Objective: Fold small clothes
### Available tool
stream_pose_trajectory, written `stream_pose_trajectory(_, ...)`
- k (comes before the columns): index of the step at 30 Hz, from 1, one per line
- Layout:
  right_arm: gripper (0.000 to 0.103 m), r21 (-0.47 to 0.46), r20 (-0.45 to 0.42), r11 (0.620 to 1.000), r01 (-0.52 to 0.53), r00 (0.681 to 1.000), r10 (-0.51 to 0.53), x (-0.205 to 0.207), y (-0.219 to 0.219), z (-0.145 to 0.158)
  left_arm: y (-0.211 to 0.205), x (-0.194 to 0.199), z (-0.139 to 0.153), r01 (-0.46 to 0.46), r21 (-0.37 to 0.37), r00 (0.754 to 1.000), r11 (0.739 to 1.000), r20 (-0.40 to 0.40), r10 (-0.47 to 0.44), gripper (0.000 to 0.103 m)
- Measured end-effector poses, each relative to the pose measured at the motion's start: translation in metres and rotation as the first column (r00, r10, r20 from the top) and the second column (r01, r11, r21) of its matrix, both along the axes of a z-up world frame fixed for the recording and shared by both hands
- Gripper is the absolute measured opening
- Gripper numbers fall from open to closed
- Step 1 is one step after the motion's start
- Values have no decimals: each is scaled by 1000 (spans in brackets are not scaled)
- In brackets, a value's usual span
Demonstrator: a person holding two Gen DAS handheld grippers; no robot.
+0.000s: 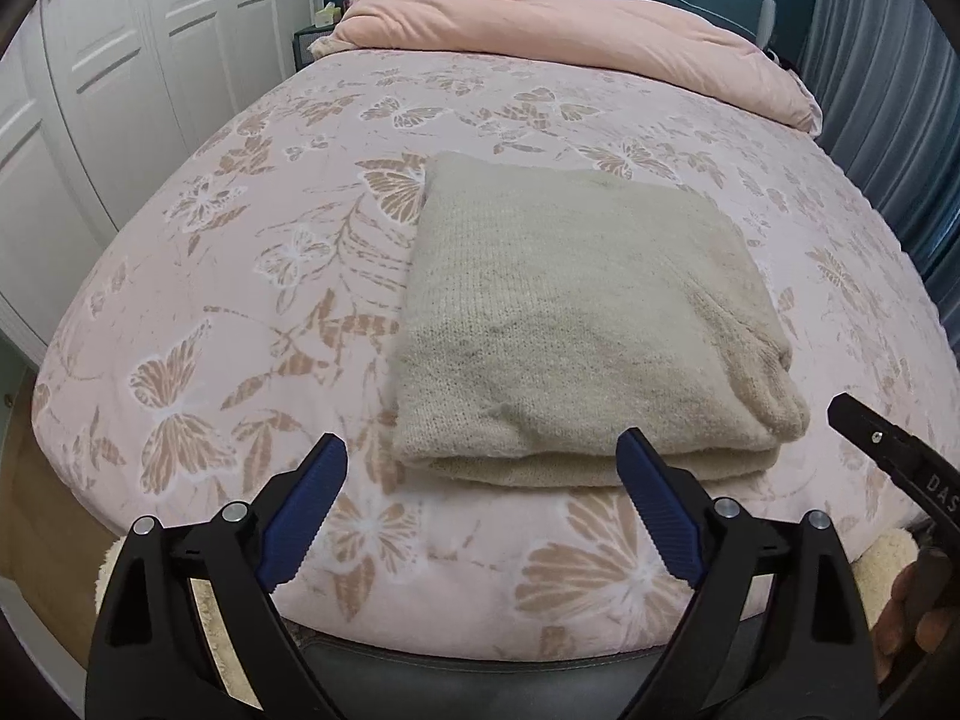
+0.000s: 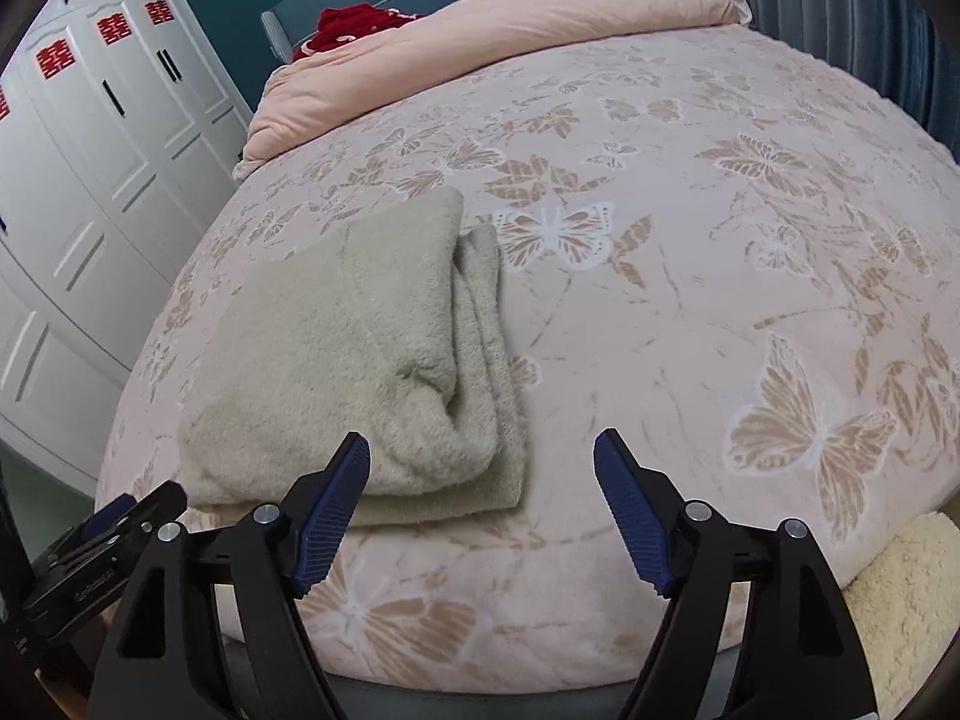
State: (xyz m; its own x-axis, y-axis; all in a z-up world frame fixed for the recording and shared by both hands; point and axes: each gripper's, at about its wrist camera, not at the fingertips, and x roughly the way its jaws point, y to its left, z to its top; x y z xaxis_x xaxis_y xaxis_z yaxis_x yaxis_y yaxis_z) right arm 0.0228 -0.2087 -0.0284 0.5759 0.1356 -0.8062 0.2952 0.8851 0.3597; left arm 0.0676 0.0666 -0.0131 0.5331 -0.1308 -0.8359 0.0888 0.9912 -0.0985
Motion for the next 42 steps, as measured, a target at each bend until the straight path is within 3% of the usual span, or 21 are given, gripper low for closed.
stream_pose_trajectory(2, 75, 92, -21, 996, 21, 1000, -20, 13, -10, -14, 16, 12, -8, -38, -99, 998, 994, -48, 33, 90)
stream_pose_trajectory(5, 75, 201, -59, 979, 38, 998, -27, 32, -11, -33, 40, 31, -22, -132, -280, 987, 951, -122, 101, 94)
stream_pose_trajectory(7, 77, 274, -77, 962, 19, 997, 2, 45, -4, -48, 49, 45, -33, -185, -342, 977, 921, -161, 137, 94)
stream_pose_trajectory(8, 77, 305, -94, 952, 18, 995, 11, 51, -1, -57, 49, 52, -39, -193, -345, 975, 919, -174, 139, 94)
stream_pose_trajectory(9, 72, 325, -114, 946, 16, 993, 23, 56, 3, -65, 45, 60, -46, -189, -324, 973, 927, -190, 132, 93)
stream_pose_trajectory(10, 47, 334, -105, 943, 3, 994, 34, 59, 7, -67, 40, 66, -52, -172, -292, 972, 941, -205, 114, 91)
stream_pose_trajectory(12, 34, 330, -52, 944, -17, 998, 36, 58, 7, -50, 26, 72, -56, -90, -291, 978, 952, -208, 29, 62)
stream_pose_trajectory(15, 24, 263, 73, 961, -83, 995, 66, 43, 4, -5, 13, 66, -33, -24, -249, 990, 968, -139, -11, 48)
stream_pose_trajectory(17, 23, 220, 69, 972, -86, 995, 73, 34, -4, -1, 12, 59, -27, 9, -269, 991, 963, -129, -45, 48)
stream_pose_trajectory(18, 24, 211, 24, 975, -76, 997, 73, 32, -7, -14, 10, 56, -30, 23, -280, 988, 960, -141, -65, 48)
stream_pose_trajectory(20, 27, 194, -92, 978, -79, 991, 98, 30, -9, -52, 0, 53, -49, 44, -217, 981, 975, -176, -83, 52)
stream_pose_trajectory(21, 34, 206, -84, 976, -72, 992, 90, 25, -12, -59, -5, 49, -56, 50, -175, 983, 983, -164, -79, 59)
stream_pose_trajectory(24, 43, 168, -44, 986, 3, 999, 5, 13, -15, -30, -11, 43, -48, 55, -120, 989, 991, -126, -71, 63)
stream_pose_trajectory(26, 45, 107, 35, 994, 20, 999, -24, 6, -14, 1, -15, 43, -39, 75, -70, 990, 995, -116, -83, 65)
stream_pose_trajectory(29, 37, 18, 128, 999, -33, 991, 30, 11, -4, 36, -18, 43, -34, 99, -26, 989, 995, -109, -102, 65)
stream_pose_trajectory(31, 26, -9, 126, 997, -81, 989, 82, 23, 4, 36, -19, 43, -34, 97, -13, 989, 995, -112, -98, 65)
stream_pose_trajectory(35, 13, -53, -96, 985, -167, 982, 161, 47, 21, -31, -21, 41, -33, 87, 8, 991, 996, -108, -85, 65)
stream_pose_trajectory(36, 11, -87, -76, 982, -165, 984, 159, 41, 24, -33, -21, 41, -32, 86, 10, 990, 996, -110, -84, 65)
stream_pose_trajectory(42, 19, -144, 18, 977, -155, 987, 160, 21, 33, 28, -26, 30, -22, 91, 61, 992, 994, -90, -86, 70)
